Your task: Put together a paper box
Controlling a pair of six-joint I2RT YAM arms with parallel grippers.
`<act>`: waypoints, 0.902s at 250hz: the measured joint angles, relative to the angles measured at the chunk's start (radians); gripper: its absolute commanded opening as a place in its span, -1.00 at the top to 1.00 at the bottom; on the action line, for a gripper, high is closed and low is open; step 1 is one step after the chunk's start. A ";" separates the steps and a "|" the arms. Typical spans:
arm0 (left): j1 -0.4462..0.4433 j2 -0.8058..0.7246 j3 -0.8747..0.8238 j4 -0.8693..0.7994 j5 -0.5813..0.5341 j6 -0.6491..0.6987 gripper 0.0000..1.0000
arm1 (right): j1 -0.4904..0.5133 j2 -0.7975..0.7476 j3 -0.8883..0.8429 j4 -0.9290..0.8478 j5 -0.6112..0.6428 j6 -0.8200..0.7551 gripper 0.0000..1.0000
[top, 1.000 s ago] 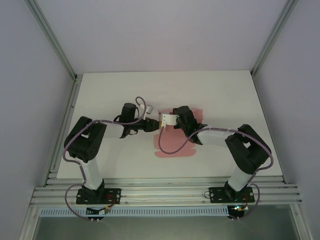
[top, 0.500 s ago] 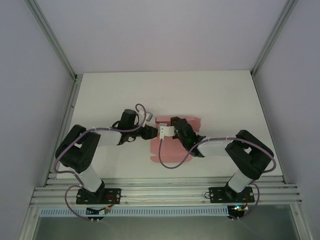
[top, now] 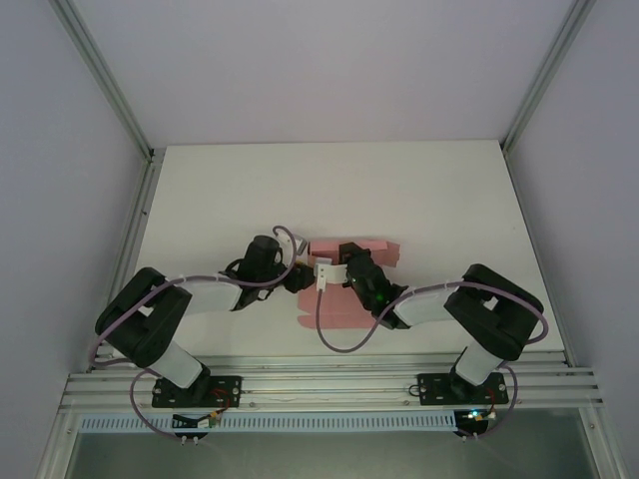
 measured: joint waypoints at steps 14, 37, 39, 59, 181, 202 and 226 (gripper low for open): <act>-0.013 -0.008 -0.011 0.009 -0.026 0.007 0.13 | 0.010 0.019 -0.008 0.045 0.020 -0.012 1.00; -0.029 -0.012 -0.024 0.032 -0.060 0.014 0.13 | 0.026 0.053 -0.016 0.111 0.052 -0.026 1.00; -0.031 -0.012 -0.025 0.033 -0.061 0.014 0.13 | 0.027 0.056 -0.016 0.116 0.055 -0.029 1.00; -0.049 -0.012 -0.035 0.060 -0.091 0.019 0.19 | 0.039 0.087 -0.017 0.169 0.080 -0.038 1.00; -0.116 0.095 -0.045 0.246 -0.271 0.056 0.46 | 0.044 0.004 -0.019 0.025 0.096 0.088 1.00; -0.129 0.098 -0.045 0.249 -0.297 0.066 0.52 | 0.044 -0.018 -0.016 -0.021 0.089 0.117 0.97; -0.142 0.098 -0.045 0.253 -0.338 0.066 0.71 | 0.044 -0.020 -0.007 -0.045 0.090 0.135 0.94</act>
